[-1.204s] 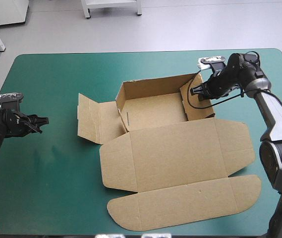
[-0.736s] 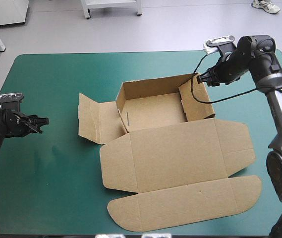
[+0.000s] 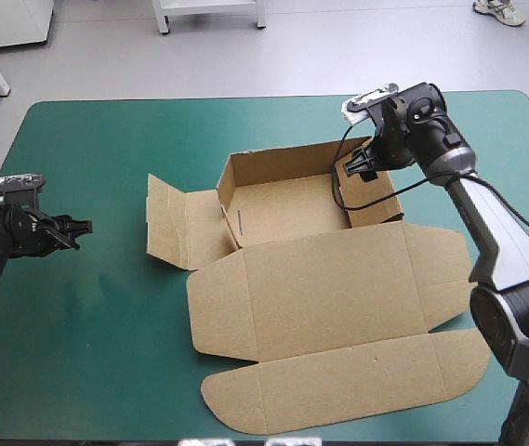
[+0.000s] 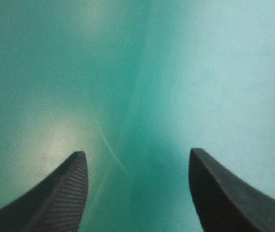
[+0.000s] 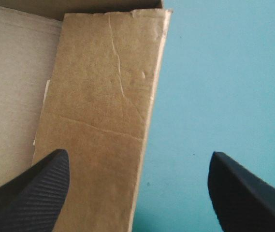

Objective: Fold the box

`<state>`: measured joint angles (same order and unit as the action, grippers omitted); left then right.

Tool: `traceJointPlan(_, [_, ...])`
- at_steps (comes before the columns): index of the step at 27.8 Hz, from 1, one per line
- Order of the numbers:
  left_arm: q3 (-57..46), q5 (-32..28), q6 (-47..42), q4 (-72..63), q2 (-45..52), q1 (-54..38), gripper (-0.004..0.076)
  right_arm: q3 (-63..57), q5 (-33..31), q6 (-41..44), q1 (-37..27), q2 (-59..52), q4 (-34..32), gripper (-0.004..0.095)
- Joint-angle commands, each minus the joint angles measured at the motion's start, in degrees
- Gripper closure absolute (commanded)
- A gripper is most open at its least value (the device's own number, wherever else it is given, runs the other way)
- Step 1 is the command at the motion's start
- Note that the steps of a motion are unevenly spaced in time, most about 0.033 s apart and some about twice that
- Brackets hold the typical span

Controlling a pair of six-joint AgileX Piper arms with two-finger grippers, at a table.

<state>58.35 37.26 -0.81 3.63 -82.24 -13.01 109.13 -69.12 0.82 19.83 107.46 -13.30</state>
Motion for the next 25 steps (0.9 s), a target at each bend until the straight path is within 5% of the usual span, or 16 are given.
traceJointPlan(1, [1.5, -1.7, -0.1, -0.3, 2.3, 0.0, 0.0286, 1.2, 2.8, 1.5, -1.9, 1.1, -0.4, 0.0156])
traceJointPlan(7, [1.5, -1.5, 0.0, -0.3, 2.3, 0.0, 0.0286, 1.2, 4.8, -2.5, -5.9, 4.9, 12.0, 0.0203])
traceJointPlan(12, [1.5, -1.4, 0.0, -0.3, 2.3, 0.0, 0.0286, 1.2, 5.9, -4.0, -6.4, 6.5, 13.3, 0.0365])
traceJointPlan(15, [1.5, -1.4, 0.0, -0.3, 2.3, 0.0, 0.0286, 1.2, 5.8, -5.5, -6.4, 7.6, 14.7, 0.0542])
traceJointPlan(19, [1.5, -1.3, 0.1, -0.3, 2.3, 0.0, 0.0286, 1.2, 5.1, -5.5, -6.4, 8.1, 13.3, 0.0910])
traceJointPlan(25, [1.5, -1.2, 0.3, -0.3, 2.3, 0.0, 0.0286, 1.2, 6.8, -5.1, -6.9, 7.2, 12.9, 0.0921])
